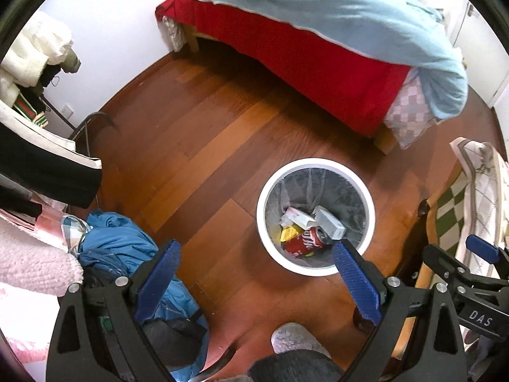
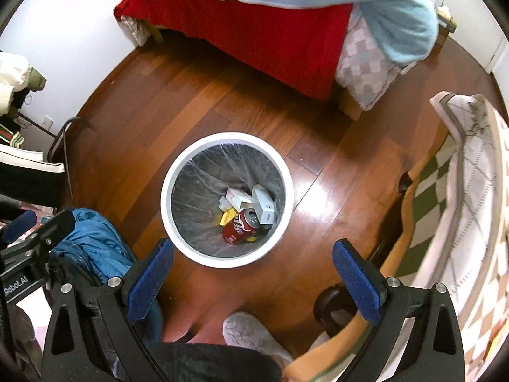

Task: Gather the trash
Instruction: 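Move both tools back toward the table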

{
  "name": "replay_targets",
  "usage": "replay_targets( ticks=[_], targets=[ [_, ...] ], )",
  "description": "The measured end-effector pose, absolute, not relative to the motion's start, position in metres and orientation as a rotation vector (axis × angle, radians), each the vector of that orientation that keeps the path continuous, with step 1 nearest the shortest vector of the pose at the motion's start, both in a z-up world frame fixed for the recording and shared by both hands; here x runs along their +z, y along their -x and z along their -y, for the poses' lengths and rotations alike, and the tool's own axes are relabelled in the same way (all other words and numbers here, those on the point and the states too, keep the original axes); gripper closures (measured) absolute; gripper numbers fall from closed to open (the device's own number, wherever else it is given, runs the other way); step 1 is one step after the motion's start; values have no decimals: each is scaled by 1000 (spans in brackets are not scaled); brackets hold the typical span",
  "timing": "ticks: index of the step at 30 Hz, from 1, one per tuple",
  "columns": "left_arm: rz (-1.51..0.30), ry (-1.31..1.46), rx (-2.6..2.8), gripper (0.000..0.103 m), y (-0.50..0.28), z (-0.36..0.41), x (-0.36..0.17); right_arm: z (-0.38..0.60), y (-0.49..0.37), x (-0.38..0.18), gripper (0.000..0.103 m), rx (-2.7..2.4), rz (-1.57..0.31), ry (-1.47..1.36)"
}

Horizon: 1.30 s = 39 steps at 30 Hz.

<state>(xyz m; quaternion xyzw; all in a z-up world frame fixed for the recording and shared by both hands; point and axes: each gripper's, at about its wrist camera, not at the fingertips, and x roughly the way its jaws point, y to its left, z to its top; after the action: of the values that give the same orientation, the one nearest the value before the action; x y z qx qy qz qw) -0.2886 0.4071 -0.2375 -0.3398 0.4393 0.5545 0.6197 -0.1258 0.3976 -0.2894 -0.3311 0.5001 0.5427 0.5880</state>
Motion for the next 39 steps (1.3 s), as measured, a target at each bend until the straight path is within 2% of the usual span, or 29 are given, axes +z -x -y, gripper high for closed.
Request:
replay_targets(
  ticks=[16, 23, 27, 32, 39],
  targets=[
    [-875, 605, 1329, 5, 278, -320, -142, -286, 101, -160, 2, 1335, -1040, 557],
    [-869, 582, 1334, 5, 260, -296, -142, -242, 84, -132, 2, 1355, -1060, 426],
    [-909, 622, 1232, 5, 222, -282, -175, -211, 60, -139, 2, 1299, -1106, 355],
    [-1039, 583, 1087, 5, 132, -254, -231, -150, -10, -174, 2, 1068, -1164, 297],
    [-1160, 550, 957, 5, 21, -226, -282, -56, -179, -253, 2, 559, -1297, 154]
  ],
)
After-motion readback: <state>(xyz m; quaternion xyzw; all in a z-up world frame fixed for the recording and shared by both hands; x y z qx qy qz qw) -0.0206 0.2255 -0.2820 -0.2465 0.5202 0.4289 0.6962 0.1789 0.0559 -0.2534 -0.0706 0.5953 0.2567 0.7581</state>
